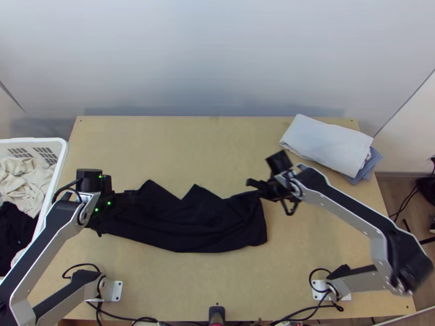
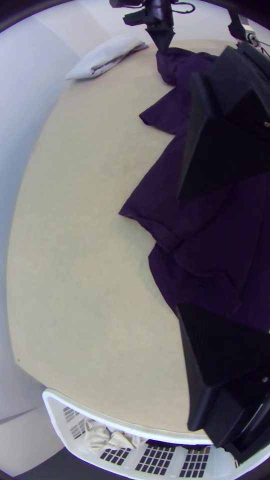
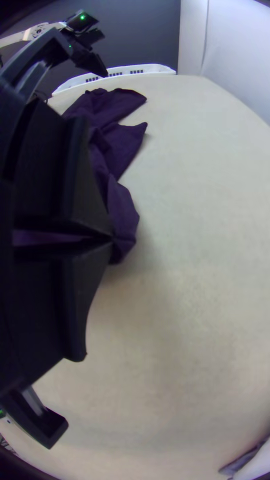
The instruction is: Fold the t-shirt
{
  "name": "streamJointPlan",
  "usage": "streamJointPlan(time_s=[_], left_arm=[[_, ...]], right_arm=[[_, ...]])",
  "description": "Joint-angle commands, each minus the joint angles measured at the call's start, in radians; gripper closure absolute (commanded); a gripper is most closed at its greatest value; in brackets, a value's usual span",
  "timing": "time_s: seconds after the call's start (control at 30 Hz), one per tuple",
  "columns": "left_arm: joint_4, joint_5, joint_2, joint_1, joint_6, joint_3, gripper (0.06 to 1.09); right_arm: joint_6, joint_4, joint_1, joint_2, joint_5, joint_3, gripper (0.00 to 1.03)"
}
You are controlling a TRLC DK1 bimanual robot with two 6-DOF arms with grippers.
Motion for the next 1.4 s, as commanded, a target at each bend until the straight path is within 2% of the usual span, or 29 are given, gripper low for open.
streamJointPlan(time_s=[0.0, 0.2, 0.3, 0.33, 0.43, 0.47, 0.5, 0.6, 0.73, 0.93, 1.07, 1.2, 1.3, 1.37], left_arm=[[-0.016, 0.000, -0.007, 0.005, 0.002, 0.018, 0.10], [-0.014, 0.000, 0.024, -0.010, -0.001, 0.050, 0.10], [-0.014, 0.000, 0.047, -0.012, 0.002, 0.066, 0.10], [-0.014, 0.000, 0.051, -0.012, 0.004, 0.067, 0.10], [-0.014, -0.002, 0.064, -0.010, 0.012, 0.069, 0.10], [-0.014, -0.002, 0.065, -0.010, 0.013, 0.069, 0.10], [-0.014, -0.002, 0.065, -0.010, 0.013, 0.069, 0.10], [-0.016, -0.003, 0.065, -0.010, 0.016, 0.069, 0.10], [-0.016, -0.005, 0.070, -0.010, 0.021, 0.074, 0.10], [-0.014, -0.006, 0.102, -0.021, 0.015, 0.101, 0.10], [-0.030, -0.009, 0.107, -0.027, 0.008, 0.121, 0.10], [-0.053, -0.022, 0.105, -0.027, 0.008, 0.124, 0.10], [-0.054, -0.023, 0.102, -0.026, 0.005, 0.118, 0.10], [-0.054, -0.023, 0.102, -0.026, 0.004, 0.113, 0.10]], right_arm=[[-0.049, 0.031, -0.115, -0.162, 0.029, -0.145, 1.00], [-0.133, 0.034, -0.299, -0.208, 0.029, -0.288, 1.00], [-0.150, 0.062, -0.354, -0.204, 0.047, -0.345, 1.00], [-0.159, 0.076, -0.363, -0.204, 0.047, -0.359, 0.96], [-0.173, 0.080, -0.365, -0.210, 0.052, -0.360, 0.57], [-0.175, 0.080, -0.365, -0.231, 0.055, -0.352, 0.49], [-0.173, 0.087, -0.365, -0.256, 0.068, -0.342, 0.46], [-0.178, 0.105, -0.354, -0.316, 0.145, -0.282, 0.46], [-0.110, 0.044, -0.299, -0.334, 0.148, -0.135, 0.46], [-0.072, -0.055, -0.182, -0.133, 0.117, 0.053, 0.65], [-0.040, -0.298, -0.139, 0.083, 0.035, 0.241, 0.68], [-0.038, -0.522, -0.127, 0.267, -0.001, 0.416, 0.67], [-0.037, -0.634, -0.107, 0.353, -0.001, 0.527, 0.67], [-0.032, -0.650, -0.096, 0.379, -0.001, 0.565, 0.67]])
